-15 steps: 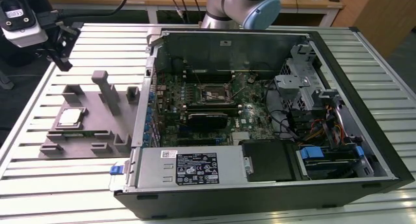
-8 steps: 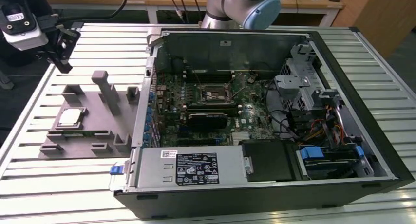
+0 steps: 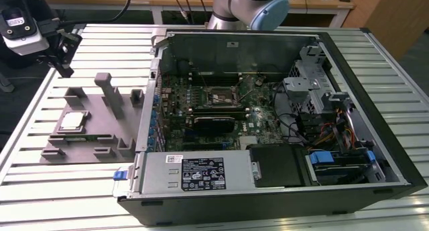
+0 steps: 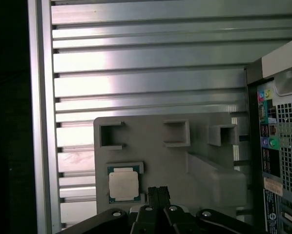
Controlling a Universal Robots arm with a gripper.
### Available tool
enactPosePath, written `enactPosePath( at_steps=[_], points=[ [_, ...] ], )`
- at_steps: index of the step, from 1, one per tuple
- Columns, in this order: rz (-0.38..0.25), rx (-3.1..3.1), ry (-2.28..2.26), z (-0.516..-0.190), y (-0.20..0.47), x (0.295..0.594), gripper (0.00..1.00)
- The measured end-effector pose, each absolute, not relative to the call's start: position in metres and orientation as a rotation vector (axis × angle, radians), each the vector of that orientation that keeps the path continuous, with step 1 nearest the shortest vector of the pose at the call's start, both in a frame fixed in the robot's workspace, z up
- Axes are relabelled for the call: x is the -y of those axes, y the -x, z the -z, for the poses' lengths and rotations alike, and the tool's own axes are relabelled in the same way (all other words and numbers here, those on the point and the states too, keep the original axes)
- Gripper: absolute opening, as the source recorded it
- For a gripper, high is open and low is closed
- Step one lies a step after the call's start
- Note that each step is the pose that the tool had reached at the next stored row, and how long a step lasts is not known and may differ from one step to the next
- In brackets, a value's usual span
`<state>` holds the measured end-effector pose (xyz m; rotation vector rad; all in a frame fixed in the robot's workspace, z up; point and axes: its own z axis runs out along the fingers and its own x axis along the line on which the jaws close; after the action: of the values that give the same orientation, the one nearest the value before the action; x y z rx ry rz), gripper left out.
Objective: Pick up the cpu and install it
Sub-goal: 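Reach for the cpu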
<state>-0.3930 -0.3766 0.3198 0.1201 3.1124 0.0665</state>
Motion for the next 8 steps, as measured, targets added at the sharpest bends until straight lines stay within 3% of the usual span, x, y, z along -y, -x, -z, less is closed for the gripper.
enactPosePath(
  at_steps=[8],
  points=[
    [-0.066, -3.112, -0.12, -0.3139, 0.396, 0.3769, 0.11]
  ],
)
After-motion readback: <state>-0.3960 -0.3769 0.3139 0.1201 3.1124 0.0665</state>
